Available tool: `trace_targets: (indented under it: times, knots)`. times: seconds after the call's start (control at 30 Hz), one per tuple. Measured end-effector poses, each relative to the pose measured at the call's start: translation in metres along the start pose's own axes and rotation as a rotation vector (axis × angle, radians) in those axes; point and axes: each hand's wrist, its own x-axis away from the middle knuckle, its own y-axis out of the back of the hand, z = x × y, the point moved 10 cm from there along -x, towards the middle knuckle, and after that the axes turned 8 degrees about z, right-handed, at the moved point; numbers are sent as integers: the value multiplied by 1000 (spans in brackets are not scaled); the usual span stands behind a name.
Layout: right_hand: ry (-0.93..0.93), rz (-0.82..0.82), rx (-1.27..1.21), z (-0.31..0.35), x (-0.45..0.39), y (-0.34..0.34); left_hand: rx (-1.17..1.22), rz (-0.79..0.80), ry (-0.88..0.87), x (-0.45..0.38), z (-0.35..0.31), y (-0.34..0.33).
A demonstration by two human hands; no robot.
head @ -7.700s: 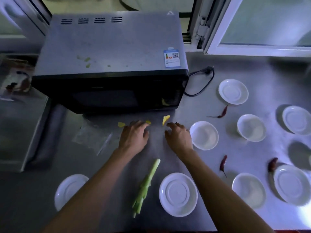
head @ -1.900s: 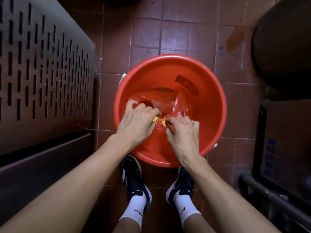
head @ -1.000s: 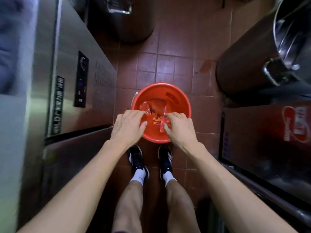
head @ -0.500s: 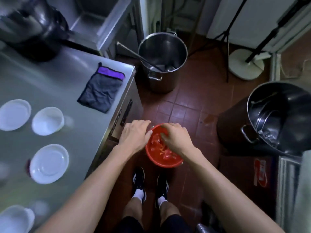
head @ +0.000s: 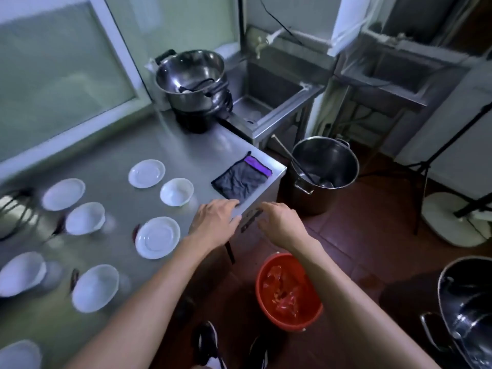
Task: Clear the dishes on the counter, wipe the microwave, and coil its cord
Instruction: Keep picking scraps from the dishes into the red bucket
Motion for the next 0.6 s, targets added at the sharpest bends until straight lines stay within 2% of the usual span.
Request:
trace_targets:
  times: [0.3, 0.6]
  knots:
    - [240, 60, 38, 127, -8, -22, 70, -117, 245, 95, 115, 44]
    - [419, 55, 65, 272, 37, -80, 93, -235, 335, 227, 200, 54]
